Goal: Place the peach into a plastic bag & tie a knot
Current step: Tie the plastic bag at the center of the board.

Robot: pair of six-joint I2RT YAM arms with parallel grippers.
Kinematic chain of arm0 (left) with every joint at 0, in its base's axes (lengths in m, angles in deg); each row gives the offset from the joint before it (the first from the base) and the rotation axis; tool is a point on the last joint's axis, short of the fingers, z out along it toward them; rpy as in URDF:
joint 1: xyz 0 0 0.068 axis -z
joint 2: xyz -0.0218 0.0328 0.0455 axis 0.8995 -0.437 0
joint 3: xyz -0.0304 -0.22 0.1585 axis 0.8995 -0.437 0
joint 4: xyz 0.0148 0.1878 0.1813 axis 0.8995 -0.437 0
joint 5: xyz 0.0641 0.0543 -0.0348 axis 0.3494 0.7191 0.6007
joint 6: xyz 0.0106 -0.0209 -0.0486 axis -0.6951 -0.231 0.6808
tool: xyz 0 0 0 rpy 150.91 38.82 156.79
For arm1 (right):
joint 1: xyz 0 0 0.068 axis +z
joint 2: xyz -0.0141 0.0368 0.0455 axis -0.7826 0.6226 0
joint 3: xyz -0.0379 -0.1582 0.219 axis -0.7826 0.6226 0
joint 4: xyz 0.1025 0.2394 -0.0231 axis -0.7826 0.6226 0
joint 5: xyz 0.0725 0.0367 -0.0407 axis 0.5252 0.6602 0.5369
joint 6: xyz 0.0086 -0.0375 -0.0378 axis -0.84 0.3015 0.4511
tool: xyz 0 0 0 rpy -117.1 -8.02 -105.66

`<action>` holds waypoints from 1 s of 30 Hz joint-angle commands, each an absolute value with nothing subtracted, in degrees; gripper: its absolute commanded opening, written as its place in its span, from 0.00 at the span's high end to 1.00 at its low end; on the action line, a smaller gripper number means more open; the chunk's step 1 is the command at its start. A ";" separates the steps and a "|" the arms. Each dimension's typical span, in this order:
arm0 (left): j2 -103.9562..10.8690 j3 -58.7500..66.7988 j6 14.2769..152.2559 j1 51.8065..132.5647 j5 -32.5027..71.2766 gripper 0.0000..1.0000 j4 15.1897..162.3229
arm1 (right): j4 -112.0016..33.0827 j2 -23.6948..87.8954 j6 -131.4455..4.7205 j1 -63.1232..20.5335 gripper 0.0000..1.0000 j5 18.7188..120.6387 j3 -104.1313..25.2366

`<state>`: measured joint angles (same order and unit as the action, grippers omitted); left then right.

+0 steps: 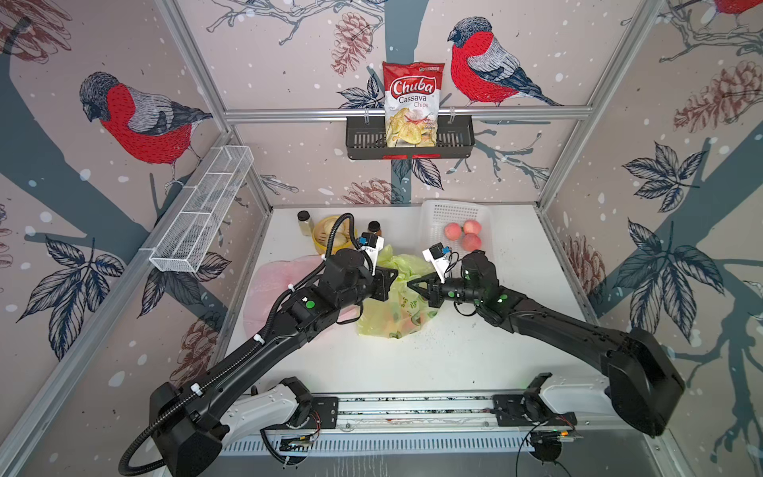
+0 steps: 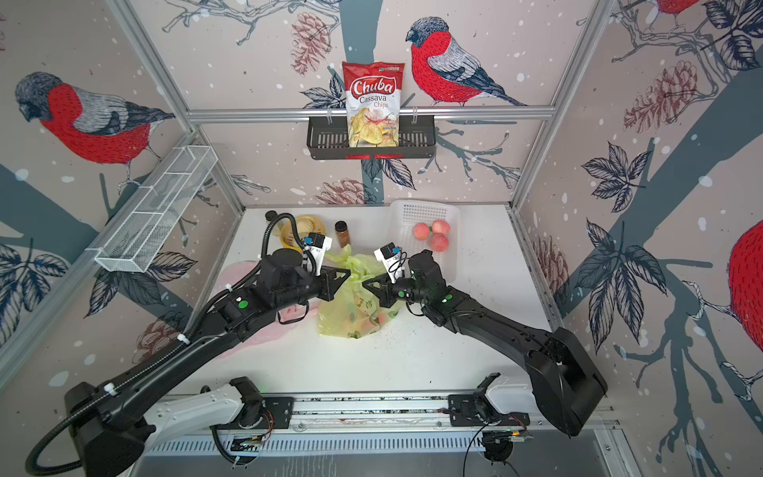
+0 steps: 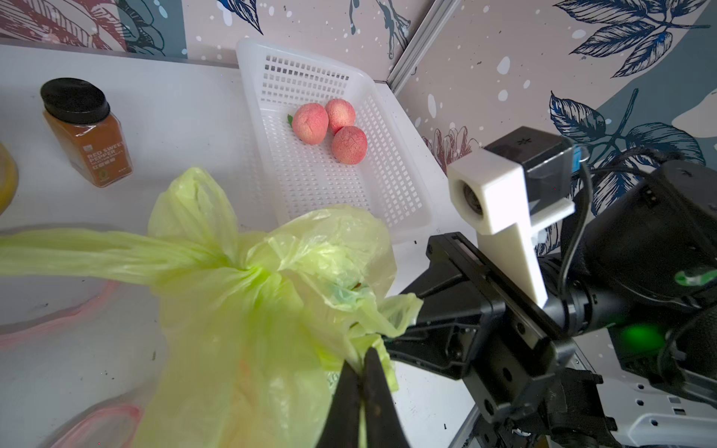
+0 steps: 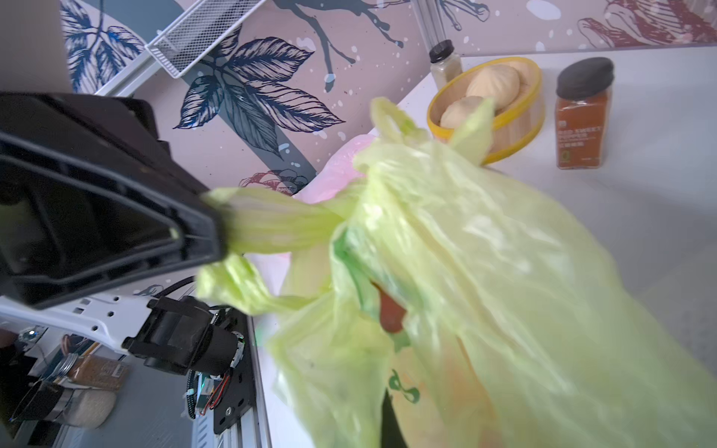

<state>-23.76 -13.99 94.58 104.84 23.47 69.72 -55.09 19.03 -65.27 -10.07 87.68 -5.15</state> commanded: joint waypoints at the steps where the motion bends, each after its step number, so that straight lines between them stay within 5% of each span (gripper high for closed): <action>1: -23.82 -14.24 93.95 104.18 22.44 1.00 69.86 | -53.39 19.99 -65.10 -10.89 0.99 85.53 -5.35; 9: -23.93 -15.07 95.34 102.56 17.21 1.00 73.01 | -45.20 16.15 -64.18 -9.98 0.40 77.58 -6.41; 14: -23.28 -15.75 96.37 101.34 15.74 1.00 74.32 | -38.46 2.55 -62.94 -8.81 0.26 68.52 -4.97; 19: -23.14 -15.69 97.40 101.09 14.84 1.00 74.84 | -36.83 -5.50 -59.65 -4.17 0.34 66.07 -6.88; 24: -22.93 -15.30 98.45 101.10 14.15 1.00 75.30 | -32.64 1.10 -55.65 3.17 0.45 65.39 -15.75; 30: -21.71 -14.50 100.15 101.08 13.08 1.00 75.25 | -32.29 10.56 -53.63 4.83 0.42 64.27 -20.85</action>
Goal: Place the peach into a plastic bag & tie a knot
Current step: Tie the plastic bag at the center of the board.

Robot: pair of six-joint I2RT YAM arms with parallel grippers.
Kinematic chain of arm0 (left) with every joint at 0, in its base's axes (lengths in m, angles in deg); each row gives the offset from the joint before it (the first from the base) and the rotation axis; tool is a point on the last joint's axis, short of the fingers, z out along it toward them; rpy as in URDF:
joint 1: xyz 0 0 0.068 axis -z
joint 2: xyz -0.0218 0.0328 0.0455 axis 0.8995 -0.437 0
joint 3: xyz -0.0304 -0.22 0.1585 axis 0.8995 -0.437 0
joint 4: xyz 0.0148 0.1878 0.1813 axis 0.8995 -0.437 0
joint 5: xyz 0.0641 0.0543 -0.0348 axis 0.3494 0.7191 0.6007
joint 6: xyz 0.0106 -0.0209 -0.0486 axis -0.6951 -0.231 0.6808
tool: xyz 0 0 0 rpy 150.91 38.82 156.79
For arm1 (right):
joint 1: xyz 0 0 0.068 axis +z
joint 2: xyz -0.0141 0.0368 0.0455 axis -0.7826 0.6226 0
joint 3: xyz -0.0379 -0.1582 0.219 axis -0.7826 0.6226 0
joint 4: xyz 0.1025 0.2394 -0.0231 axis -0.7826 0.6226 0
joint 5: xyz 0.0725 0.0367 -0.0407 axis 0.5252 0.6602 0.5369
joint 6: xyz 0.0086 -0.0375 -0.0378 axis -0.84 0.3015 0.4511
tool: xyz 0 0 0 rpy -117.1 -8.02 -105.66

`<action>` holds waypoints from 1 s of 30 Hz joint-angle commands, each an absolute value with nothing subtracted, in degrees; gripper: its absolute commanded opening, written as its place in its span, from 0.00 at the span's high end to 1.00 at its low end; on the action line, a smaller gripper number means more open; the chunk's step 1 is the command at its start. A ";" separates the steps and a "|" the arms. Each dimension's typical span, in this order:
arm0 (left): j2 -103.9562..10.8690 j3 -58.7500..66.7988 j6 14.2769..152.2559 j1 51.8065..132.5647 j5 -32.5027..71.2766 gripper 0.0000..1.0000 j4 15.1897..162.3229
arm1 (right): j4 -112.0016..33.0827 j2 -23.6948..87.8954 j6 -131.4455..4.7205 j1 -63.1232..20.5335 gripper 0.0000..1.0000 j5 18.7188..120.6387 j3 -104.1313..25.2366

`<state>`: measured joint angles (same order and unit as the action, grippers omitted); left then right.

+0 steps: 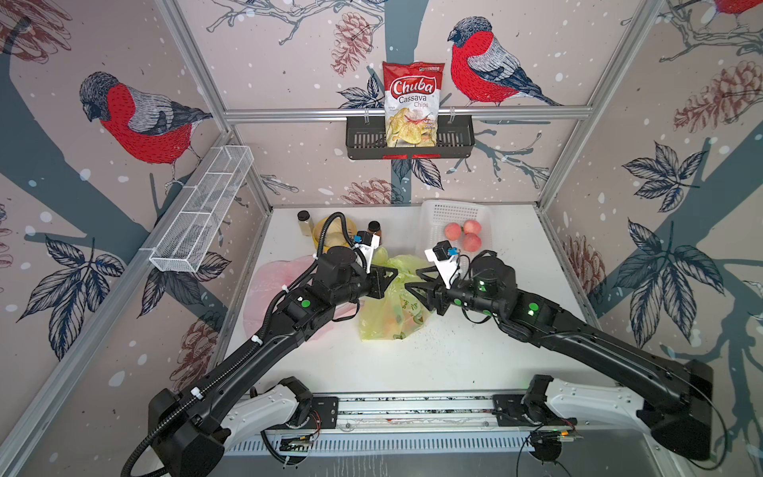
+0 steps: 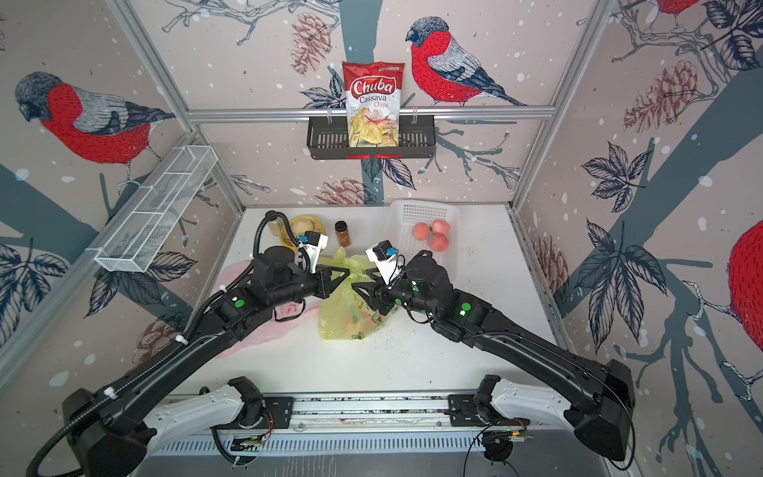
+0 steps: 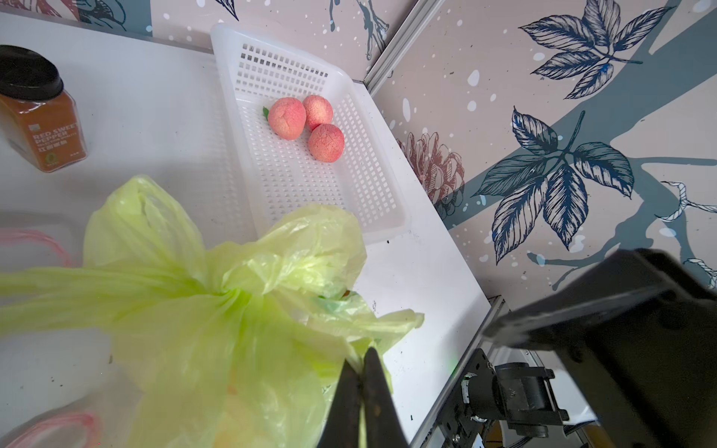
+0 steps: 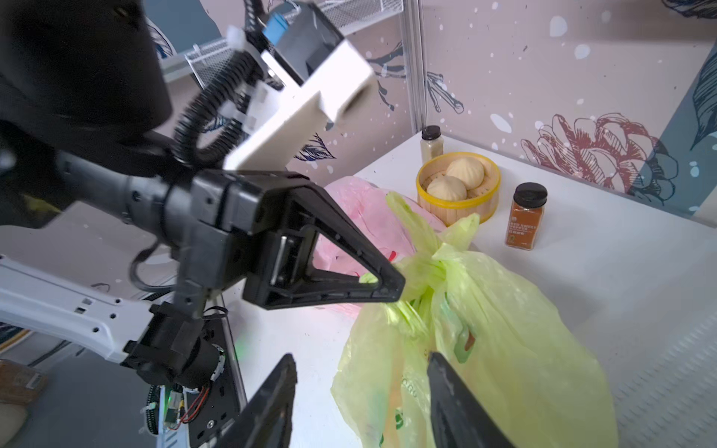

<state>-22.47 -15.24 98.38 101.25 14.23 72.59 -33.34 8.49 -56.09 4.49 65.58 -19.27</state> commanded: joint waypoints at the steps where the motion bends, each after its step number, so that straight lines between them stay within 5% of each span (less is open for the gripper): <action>1: -21.44 -14.37 100.36 101.04 12.83 1.00 75.21 | -32.11 11.39 -53.32 4.84 0.40 64.20 -21.49; 6: -21.03 -13.86 101.11 101.00 11.33 1.00 75.08 | -32.40 14.01 -52.48 4.81 0.33 63.90 -22.81; 10: -21.18 -14.30 101.55 101.01 10.48 1.00 75.56 | -33.31 15.28 -52.24 4.75 0.40 64.35 -23.06; 14: -21.43 -14.54 101.82 101.00 9.43 1.00 76.35 | -32.73 17.57 -52.09 4.70 0.58 64.45 -24.37; 19: -21.43 -14.30 101.62 100.96 9.39 1.00 76.26 | -33.36 18.42 -52.52 4.65 0.96 64.03 -24.84; 24: -16.50 -10.20 97.25 98.23 27.26 0.29 63.71 | -33.76 17.61 -52.96 4.47 1.00 63.39 -23.38; 26: -14.04 -11.05 96.16 94.08 32.71 0.21 61.30 | -34.32 16.79 -53.09 4.51 1.00 63.84 -22.35; 30: -12.51 -16.48 98.99 84.02 23.98 0.20 63.99 | -35.08 16.38 -53.27 4.57 1.00 64.93 -21.32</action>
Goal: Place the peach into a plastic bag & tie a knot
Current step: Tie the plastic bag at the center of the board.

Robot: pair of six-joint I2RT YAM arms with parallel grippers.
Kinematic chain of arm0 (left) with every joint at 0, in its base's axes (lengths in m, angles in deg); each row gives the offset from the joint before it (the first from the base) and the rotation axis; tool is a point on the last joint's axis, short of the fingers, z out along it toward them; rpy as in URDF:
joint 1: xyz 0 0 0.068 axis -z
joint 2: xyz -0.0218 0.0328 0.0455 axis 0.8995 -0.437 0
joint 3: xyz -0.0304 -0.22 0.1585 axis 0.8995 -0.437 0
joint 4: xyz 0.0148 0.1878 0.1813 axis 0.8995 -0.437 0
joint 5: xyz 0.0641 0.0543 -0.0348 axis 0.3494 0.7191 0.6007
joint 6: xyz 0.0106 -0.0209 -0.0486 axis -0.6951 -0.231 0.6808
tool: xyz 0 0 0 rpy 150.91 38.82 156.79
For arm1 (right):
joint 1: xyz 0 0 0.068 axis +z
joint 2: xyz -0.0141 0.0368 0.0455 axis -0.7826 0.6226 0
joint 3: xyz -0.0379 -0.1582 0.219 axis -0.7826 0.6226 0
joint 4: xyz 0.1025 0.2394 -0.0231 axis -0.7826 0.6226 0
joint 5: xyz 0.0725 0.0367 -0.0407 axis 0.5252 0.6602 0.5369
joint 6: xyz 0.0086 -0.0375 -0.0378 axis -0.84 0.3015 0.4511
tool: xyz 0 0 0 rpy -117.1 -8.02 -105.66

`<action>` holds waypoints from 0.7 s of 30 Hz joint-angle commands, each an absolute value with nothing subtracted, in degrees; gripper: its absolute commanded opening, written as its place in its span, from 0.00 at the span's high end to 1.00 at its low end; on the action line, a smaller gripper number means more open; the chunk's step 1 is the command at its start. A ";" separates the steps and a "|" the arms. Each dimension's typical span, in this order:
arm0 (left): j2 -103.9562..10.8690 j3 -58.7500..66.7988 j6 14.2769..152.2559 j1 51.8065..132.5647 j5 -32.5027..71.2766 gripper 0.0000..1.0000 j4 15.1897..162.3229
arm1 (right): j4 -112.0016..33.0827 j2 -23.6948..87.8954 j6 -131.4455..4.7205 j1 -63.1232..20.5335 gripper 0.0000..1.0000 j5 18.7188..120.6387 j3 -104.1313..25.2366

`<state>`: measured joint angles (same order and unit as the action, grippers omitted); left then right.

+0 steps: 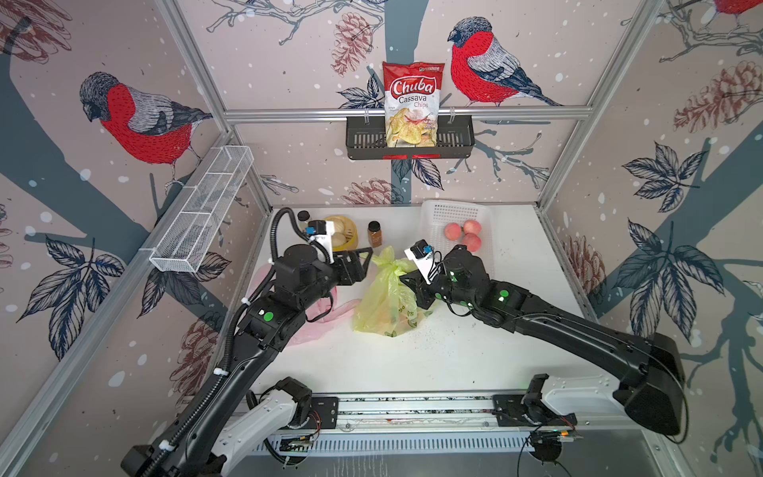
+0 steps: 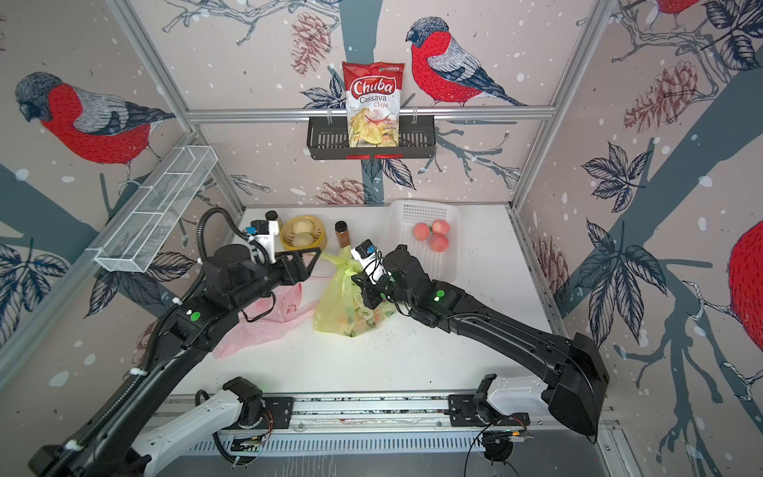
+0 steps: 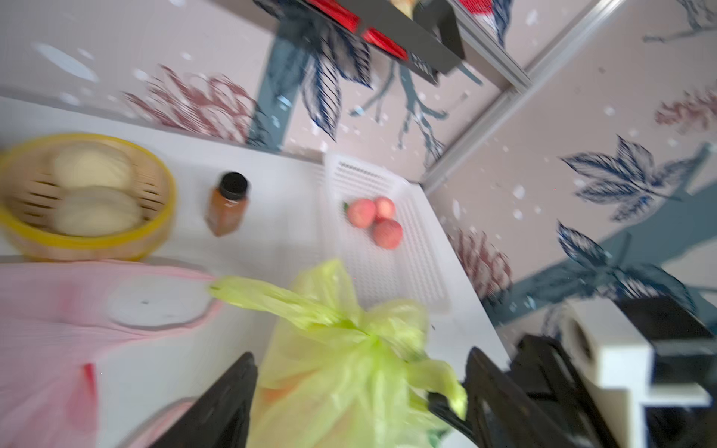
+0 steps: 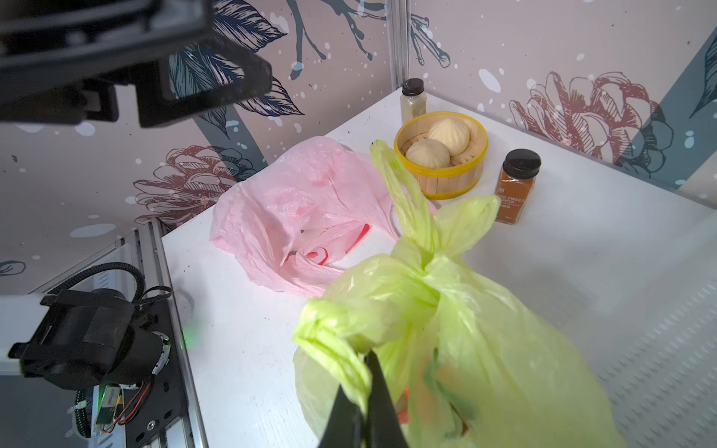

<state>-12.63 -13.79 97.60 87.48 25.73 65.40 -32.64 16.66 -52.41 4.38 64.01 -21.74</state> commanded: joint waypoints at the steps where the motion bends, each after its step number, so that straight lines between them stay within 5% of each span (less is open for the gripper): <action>1: -12.62 -18.13 99.95 83.22 22.29 0.20 65.36 | -35.08 16.60 -53.32 4.58 1.00 65.06 -21.32; 21: -24.00 -28.36 113.24 81.84 10.51 0.16 91.81 | -35.28 18.44 -52.71 4.87 1.00 68.47 -21.84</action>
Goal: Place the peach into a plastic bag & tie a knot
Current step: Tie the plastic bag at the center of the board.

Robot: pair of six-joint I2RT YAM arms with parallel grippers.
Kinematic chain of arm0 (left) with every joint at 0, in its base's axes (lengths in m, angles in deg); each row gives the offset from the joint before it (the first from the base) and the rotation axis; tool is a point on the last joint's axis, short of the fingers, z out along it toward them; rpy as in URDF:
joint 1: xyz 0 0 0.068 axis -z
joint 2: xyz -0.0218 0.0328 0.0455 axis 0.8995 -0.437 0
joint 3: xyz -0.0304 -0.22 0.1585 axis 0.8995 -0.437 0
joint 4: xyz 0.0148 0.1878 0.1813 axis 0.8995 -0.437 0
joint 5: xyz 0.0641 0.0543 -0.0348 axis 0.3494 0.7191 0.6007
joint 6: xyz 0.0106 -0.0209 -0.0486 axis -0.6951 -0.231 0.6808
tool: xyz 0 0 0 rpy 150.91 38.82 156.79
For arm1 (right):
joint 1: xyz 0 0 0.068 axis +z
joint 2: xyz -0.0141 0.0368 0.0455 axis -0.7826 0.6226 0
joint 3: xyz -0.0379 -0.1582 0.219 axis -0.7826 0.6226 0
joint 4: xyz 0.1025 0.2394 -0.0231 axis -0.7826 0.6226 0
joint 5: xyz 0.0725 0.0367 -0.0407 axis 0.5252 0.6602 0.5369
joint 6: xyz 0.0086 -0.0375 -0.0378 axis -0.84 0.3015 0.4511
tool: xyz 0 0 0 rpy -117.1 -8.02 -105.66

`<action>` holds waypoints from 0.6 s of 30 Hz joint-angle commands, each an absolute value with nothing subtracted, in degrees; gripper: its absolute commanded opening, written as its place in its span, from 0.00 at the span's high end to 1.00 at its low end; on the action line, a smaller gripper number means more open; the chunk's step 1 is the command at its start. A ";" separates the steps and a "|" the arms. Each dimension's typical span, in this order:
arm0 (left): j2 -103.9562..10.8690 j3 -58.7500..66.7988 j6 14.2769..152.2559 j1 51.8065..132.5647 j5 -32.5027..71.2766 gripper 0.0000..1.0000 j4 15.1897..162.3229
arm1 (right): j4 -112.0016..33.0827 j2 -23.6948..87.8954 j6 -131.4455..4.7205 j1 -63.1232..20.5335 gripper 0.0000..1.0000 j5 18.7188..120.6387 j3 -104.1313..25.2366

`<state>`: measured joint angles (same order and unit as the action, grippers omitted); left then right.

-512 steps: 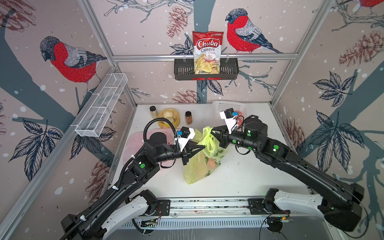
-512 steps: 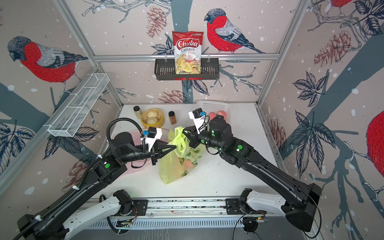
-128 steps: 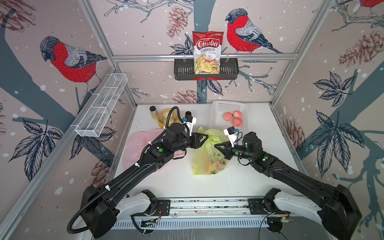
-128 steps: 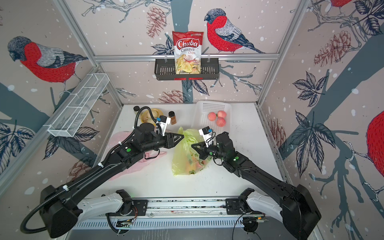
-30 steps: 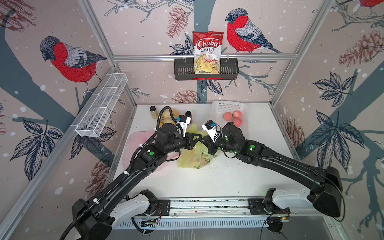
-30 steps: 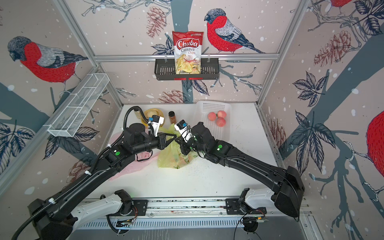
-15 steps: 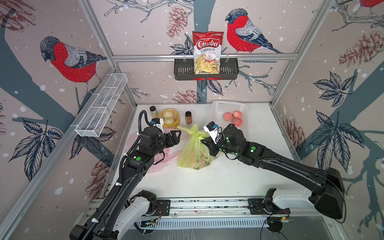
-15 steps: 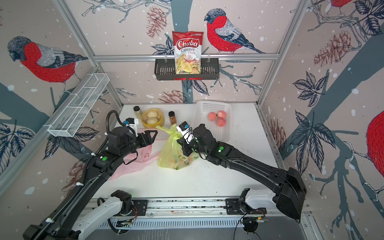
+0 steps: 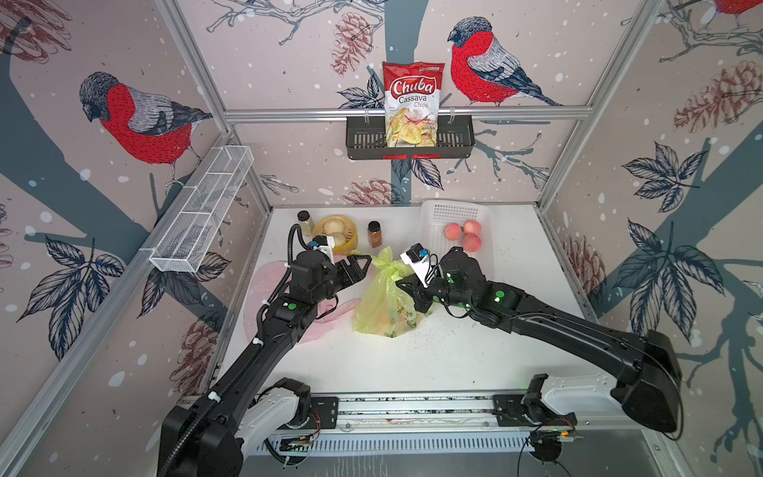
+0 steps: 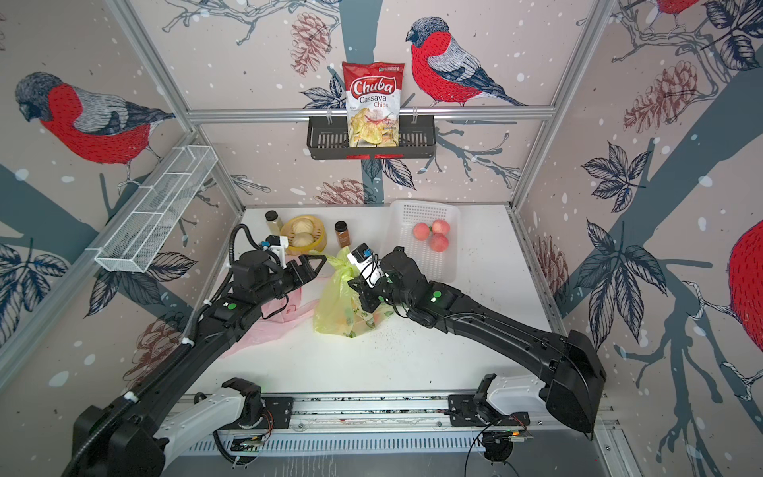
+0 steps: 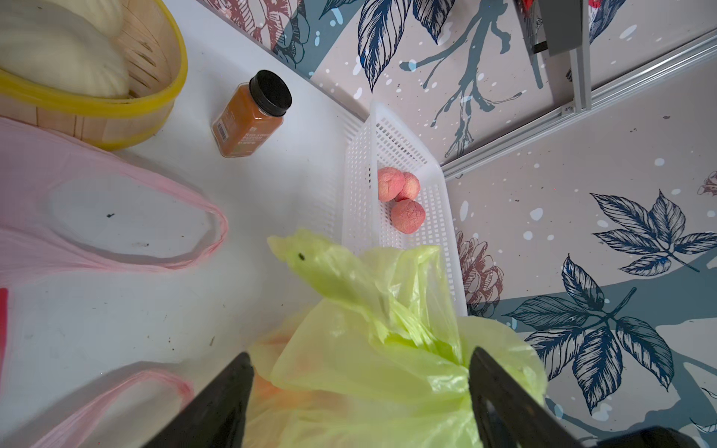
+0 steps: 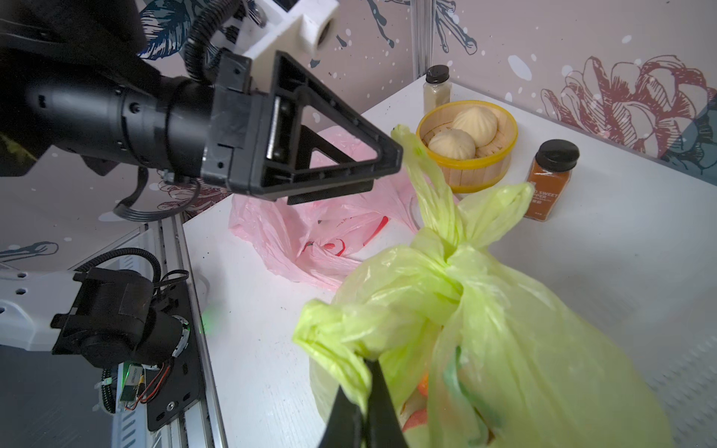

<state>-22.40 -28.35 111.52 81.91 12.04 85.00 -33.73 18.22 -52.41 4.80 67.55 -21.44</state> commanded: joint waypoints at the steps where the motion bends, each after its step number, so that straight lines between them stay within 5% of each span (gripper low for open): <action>1: -25.04 -27.99 113.24 81.83 10.27 0.16 92.36 | -35.28 18.55 -52.59 4.98 1.00 68.51 -21.87; 9: -32.29 -24.78 112.98 81.83 5.66 0.35 95.63 | -34.62 18.44 -52.50 5.18 1.00 68.62 -22.28; 11: -34.09 -24.45 112.25 81.83 5.49 0.54 96.23 | -34.58 17.98 -52.72 5.13 1.00 68.62 -22.20; 13: -36.22 -23.71 111.20 81.71 4.74 0.90 96.39 | -34.38 17.40 -52.96 5.15 1.00 68.58 -22.02; 14: -37.25 -23.16 110.57 81.67 4.01 1.00 96.77 | -34.18 16.88 -53.12 5.19 1.00 68.42 -21.94; 18: -39.65 -16.03 104.12 80.75 9.12 1.00 90.63 | -33.15 12.87 -54.37 5.05 1.00 67.48 -21.53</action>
<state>-39.08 -20.13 109.60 81.32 4.96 91.06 -33.30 15.46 -52.68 5.08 68.01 -21.72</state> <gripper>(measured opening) 0.068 0.053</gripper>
